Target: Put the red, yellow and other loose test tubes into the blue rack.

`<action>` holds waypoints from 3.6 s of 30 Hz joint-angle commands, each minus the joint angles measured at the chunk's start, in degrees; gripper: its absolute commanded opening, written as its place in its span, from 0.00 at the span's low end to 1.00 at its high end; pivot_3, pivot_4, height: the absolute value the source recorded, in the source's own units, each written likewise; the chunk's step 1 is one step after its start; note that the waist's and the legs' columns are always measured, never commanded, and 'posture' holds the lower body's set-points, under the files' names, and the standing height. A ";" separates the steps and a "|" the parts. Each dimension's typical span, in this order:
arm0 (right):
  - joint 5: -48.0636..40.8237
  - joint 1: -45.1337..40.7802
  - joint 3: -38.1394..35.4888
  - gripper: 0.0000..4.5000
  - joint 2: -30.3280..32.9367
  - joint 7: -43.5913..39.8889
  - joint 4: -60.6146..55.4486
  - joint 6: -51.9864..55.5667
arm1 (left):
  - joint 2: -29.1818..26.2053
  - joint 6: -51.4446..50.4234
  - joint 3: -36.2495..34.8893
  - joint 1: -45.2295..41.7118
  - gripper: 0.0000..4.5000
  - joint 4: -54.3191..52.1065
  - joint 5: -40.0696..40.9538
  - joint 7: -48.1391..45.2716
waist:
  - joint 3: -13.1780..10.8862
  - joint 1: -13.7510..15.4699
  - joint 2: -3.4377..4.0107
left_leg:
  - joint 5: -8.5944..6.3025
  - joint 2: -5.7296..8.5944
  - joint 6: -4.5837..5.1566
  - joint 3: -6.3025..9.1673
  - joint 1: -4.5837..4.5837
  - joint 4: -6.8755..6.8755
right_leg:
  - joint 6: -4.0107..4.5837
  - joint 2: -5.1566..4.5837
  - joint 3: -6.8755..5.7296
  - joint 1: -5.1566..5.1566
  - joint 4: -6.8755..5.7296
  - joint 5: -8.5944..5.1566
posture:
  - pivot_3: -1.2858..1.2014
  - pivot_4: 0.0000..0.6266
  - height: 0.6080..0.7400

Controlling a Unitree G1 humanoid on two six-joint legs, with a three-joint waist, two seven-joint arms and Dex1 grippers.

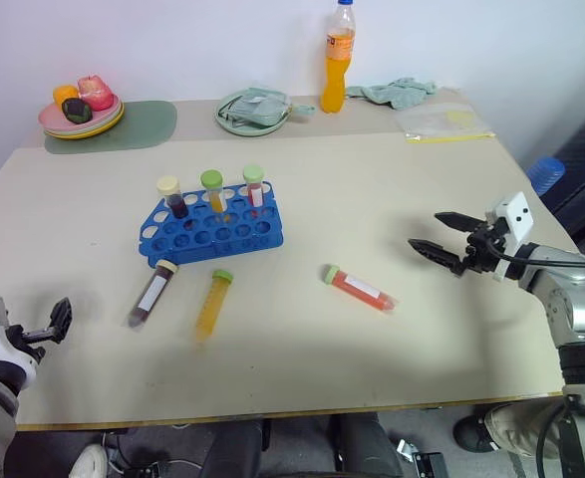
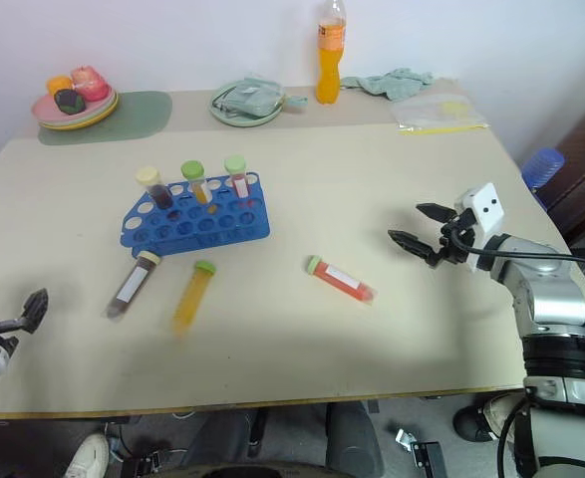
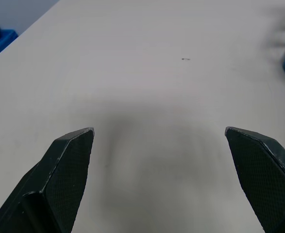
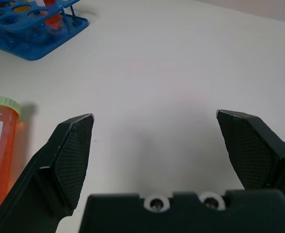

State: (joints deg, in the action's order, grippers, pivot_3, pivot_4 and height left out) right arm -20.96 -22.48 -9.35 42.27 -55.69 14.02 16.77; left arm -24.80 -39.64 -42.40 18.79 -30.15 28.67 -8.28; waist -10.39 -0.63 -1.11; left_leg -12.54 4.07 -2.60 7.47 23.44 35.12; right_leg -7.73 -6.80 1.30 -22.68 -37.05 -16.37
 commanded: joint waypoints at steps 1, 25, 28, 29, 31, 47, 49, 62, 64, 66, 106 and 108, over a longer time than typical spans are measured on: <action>0.02 -1.56 0.10 1.00 -0.42 -0.19 -0.81 -0.54 | 0.00 1.07 -0.25 -0.02 0.99 -2.05 -0.89 0.51 | 0.00 0.00 0.00 | 0.00 0.00 0.00 0.00 0.00 0.00 | 0.00 0.00 0.00 0.00 0.00 0.00 | 0.52 0.24 1.00; 0.63 -3.81 9.28 1.00 2.97 5.37 -26.27 23.39 | -4.53 4.61 17.40 -13.66 0.99 -0.53 -1.85 -9.52 | -0.01 -0.03 0.01 | 0.00 0.08 0.00 0.02 0.02 0.00 | -0.01 0.01 -0.01 -0.03 -0.01 0.01 | 0.52 0.24 1.00; -0.58 -7.34 15.06 1.00 5.89 4.05 -32.24 33.83 | -6.83 3.69 24.07 -13.43 0.99 -4.86 0.64 -15.74 | -0.04 -0.14 0.07 | 0.00 0.06 0.00 0.03 0.03 0.00 | -0.01 0.02 0.01 -0.07 -0.02 0.01 | 0.52 0.24 1.00; -0.89 -8.28 16.54 1.00 6.53 3.90 -33.70 36.63 | -7.34 3.52 25.64 -13.37 0.99 -5.81 1.08 -17.10 | -0.05 -0.10 0.07 | 0.00 0.04 0.00 0.03 0.05 0.00 | -0.01 0.02 0.02 -0.08 -0.02 0.00 | 0.52 0.24 1.00; -1.47 -11.46 19.99 1.00 7.06 4.98 -35.75 44.97 | -8.75 5.07 29.87 -12.89 0.99 -7.38 0.30 -20.43 | -0.04 -0.06 0.07 | -0.01 0.01 0.01 0.08 0.06 0.00 | 0.00 0.01 0.01 -0.09 -0.01 0.00 | 0.52 0.24 1.00; -5.25 -33.67 36.65 1.00 -1.48 13.01 -22.35 75.73 | -12.23 14.67 46.66 -8.45 0.99 -11.25 -5.65 -32.51 | -0.06 -0.04 0.10 | -0.04 0.04 0.07 0.12 0.19 -0.03 | 0.09 -0.04 0.01 -0.21 0.08 -0.04 | 0.52 0.24 1.00; -5.96 -34.28 37.87 1.00 -1.91 13.53 -21.26 75.73 | -11.99 15.21 46.90 -7.84 0.99 -11.55 -5.82 -32.58 | -0.07 -0.05 0.10 | -0.04 0.04 0.07 0.12 0.19 -0.04 | 0.04 -0.03 0.01 -0.22 0.08 -0.02 | 0.52 0.24 1.00; -10.43 -35.14 36.27 0.16 -3.10 16.04 -21.59 75.73 | -10.75 19.73 46.83 -6.64 1.00 -9.44 -7.27 -32.71 | -0.08 -0.08 0.13 | -0.05 0.06 0.08 0.11 0.19 -0.03 | 0.00 -0.02 0.01 -0.24 0.06 0.01 | 0.52 0.24 1.00; -10.31 -33.10 32.87 0.16 -3.14 15.80 -24.98 71.38 | -10.15 19.87 45.09 -6.25 1.00 -8.85 -6.73 -31.71 | -0.09 -0.07 0.14 | -0.05 0.06 0.08 0.11 0.19 -0.03 | -0.01 -0.02 0.01 -0.24 0.07 0.01 | 0.52 0.24 1.00; -9.13 -27.52 27.38 0.16 -3.51 15.17 -30.07 57.81 | -8.28 19.26 41.20 -6.14 1.00 -7.80 -4.71 -29.11 | -0.08 -0.01 0.11 | -0.05 0.06 0.08 0.12 0.21 -0.04 | -0.01 -0.01 0.00 -0.26 0.07 0.01 | 0.52 0.24 1.00; 18.93 -17.96 20.98 0.16 -49.67 37.19 17.81 -29.60 | 4.75 20.51 28.18 -5.69 1.00 -4.02 -3.03 -11.72 | -0.04 -0.59 0.10 | 0.08 0.07 -0.14 0.19 -0.02 -0.12 | 0.01 0.24 0.09 -0.22 -0.18 0.01 | 0.52 0.24 1.00; 19.66 -18.01 20.73 0.16 -49.84 38.62 18.21 -29.84 | 4.79 20.65 28.30 -5.67 1.00 -3.82 -3.04 -11.80 | -0.04 -0.59 0.10 | 0.08 0.07 -0.14 0.18 -0.02 -0.13 | 0.01 0.24 0.10 -0.23 -0.18 0.01 | 0.52 0.24 1.00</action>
State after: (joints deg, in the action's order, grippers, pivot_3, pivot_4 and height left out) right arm -2.00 -39.18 12.04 -6.58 -18.51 32.84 -11.80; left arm -20.05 -19.44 -14.13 12.93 -32.15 25.59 -20.12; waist -10.43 -1.22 -1.01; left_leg -12.45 4.15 -2.73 7.65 23.42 34.99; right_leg -7.73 -6.55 1.39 -22.92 -37.23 -16.36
